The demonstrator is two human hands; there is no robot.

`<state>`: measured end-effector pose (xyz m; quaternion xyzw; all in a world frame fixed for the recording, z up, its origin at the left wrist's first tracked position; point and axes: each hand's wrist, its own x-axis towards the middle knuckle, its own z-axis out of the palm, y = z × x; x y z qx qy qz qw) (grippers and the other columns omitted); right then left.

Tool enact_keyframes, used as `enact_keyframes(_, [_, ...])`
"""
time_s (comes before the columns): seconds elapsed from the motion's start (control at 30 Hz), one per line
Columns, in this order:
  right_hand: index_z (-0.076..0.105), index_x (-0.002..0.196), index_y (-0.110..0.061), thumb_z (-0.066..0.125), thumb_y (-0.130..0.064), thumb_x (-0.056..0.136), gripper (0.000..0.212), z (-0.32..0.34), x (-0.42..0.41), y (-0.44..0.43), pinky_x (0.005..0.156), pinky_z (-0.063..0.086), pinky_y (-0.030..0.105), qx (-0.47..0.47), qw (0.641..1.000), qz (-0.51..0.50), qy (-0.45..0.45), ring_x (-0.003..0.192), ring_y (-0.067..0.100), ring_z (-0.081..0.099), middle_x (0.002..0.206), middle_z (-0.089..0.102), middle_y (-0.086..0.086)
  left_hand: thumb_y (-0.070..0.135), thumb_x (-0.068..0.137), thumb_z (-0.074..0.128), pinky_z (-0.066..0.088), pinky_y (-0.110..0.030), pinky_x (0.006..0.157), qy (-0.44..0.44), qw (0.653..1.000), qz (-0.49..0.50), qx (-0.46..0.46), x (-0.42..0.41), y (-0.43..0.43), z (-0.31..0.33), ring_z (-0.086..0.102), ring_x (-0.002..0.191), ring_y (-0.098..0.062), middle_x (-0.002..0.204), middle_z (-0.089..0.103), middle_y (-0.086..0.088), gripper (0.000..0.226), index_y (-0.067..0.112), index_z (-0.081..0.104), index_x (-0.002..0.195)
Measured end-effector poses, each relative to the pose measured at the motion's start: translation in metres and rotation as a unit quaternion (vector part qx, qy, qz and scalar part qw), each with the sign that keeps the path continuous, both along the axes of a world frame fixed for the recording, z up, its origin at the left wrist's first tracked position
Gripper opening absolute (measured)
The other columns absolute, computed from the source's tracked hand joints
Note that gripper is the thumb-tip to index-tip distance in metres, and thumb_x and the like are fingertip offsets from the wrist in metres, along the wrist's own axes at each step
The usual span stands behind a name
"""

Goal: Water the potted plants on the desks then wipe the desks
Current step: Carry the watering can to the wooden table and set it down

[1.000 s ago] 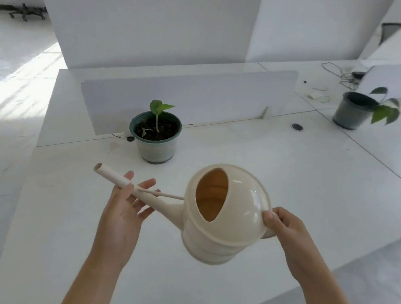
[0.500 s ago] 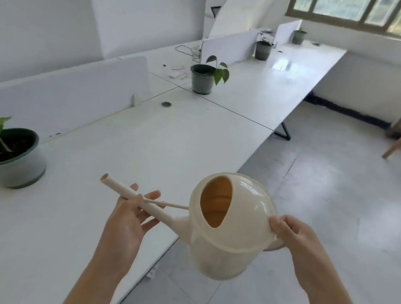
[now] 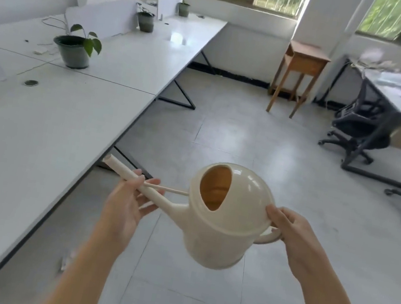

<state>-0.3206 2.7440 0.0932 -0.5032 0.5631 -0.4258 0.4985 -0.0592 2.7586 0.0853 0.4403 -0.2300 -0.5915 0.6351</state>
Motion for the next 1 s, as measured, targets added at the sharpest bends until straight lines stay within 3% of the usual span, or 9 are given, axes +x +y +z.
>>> enact_keyframes(0.07, [0.054,0.071,-0.006,0.064,-0.058,0.043,0.059,0.0,-0.022,0.004,0.058,0.046,0.012,0.001,1.0,-0.018,-0.008,0.057,0.005,0.066,0.056,0.068,-0.012,0.017,0.094,0.041,0.048,-0.038,0.076,-0.004,1.0,-0.026,0.003,-0.021,-0.008,-0.001,0.061,0.09,-0.028,0.097,0.061,-0.012,0.005,0.018,0.045,0.095])
enact_keyframes(0.17, [0.054,0.074,-0.004,0.066,-0.055,0.045,0.06,-0.004,-0.052,0.003,0.063,0.045,0.015,0.005,0.999,-0.043,-0.02,0.054,0.01,0.067,0.056,0.068,-0.013,0.017,0.094,0.04,0.048,-0.037,0.073,-0.013,0.998,-0.054,0.004,-0.052,-0.028,-0.001,0.061,0.09,-0.029,0.096,0.062,-0.011,0.013,0.015,0.041,0.108])
enact_keyframes(0.23, [0.055,0.072,-0.005,0.071,-0.064,0.033,0.073,-0.007,-0.07,-0.003,0.064,0.045,0.016,0.009,0.998,-0.062,-0.014,0.055,0.01,0.067,0.057,0.068,-0.012,0.017,0.095,0.039,0.048,-0.038,0.073,-0.017,0.997,-0.07,0.001,-0.071,-0.045,-0.002,0.061,0.089,-0.029,0.096,0.062,-0.012,0.017,0.014,0.039,0.112])
enact_keyframes(0.3, [0.055,0.07,-0.005,0.072,-0.075,0.019,0.088,-0.008,-0.086,-0.014,0.055,0.047,0.01,0.007,0.997,-0.08,-0.018,0.055,0.005,0.065,0.056,0.066,-0.011,0.016,0.096,0.038,0.048,-0.039,0.074,-0.018,0.996,-0.082,0.001,-0.088,-0.065,-0.006,0.06,0.089,-0.029,0.098,0.062,-0.013,0.02,0.014,0.038,0.116])
enact_keyframes(0.43, [0.053,0.066,-0.006,0.07,-0.079,0.015,0.091,-0.01,-0.114,-0.057,0.051,0.045,0.009,0.012,0.995,-0.102,-0.015,0.053,0.0,0.06,0.054,0.061,-0.011,0.016,0.096,0.038,0.048,-0.04,0.076,-0.016,0.995,-0.1,0.0,-0.119,-0.12,-0.015,0.06,0.09,-0.029,0.099,0.063,-0.014,0.023,0.014,0.039,0.118])
enact_keyframes(0.5, [0.053,0.065,-0.007,0.07,-0.08,0.015,0.09,-0.012,-0.13,-0.085,0.06,0.047,0.016,0.015,0.994,-0.111,-0.007,0.057,0.003,0.06,0.059,0.058,-0.005,0.016,0.095,0.037,0.048,-0.04,0.076,-0.017,0.994,-0.107,-0.003,-0.133,-0.152,-0.017,0.06,0.09,-0.029,0.098,0.063,-0.013,0.023,0.014,0.041,0.118])
enact_keyframes(0.6, [0.056,0.07,-0.006,0.071,-0.08,0.017,0.092,-0.01,-0.153,-0.129,0.084,0.047,0.041,0.028,0.992,-0.121,0.002,0.068,0.017,0.064,0.066,0.061,0.001,0.016,0.095,0.037,0.048,-0.041,0.078,-0.017,0.993,-0.113,-0.009,-0.156,-0.2,-0.017,0.061,0.09,-0.029,0.097,0.064,-0.012,0.025,0.016,0.041,0.12])
enact_keyframes(0.8, [0.055,0.072,-0.003,0.07,-0.079,0.014,0.097,-0.004,-0.189,-0.211,0.094,0.035,0.045,0.039,0.99,-0.137,-0.015,0.052,0.008,0.066,0.053,0.065,-0.011,0.017,0.095,0.038,0.049,-0.039,0.076,-0.032,0.992,-0.125,-0.011,-0.198,-0.293,-0.006,0.061,0.088,-0.028,0.098,0.064,-0.011,0.025,0.015,0.041,0.12])
enact_keyframes(1.0, [0.058,0.073,-0.004,0.069,-0.082,0.017,0.096,-0.011,-0.236,-0.294,0.095,0.038,0.047,0.038,0.986,-0.158,-0.032,0.061,0.008,0.065,0.057,0.066,-0.007,0.017,0.095,0.039,0.049,-0.04,0.077,-0.049,0.987,-0.151,-0.008,-0.243,-0.381,-0.003,0.061,0.09,-0.029,0.101,0.063,-0.013,0.023,0.015,0.042,0.117])
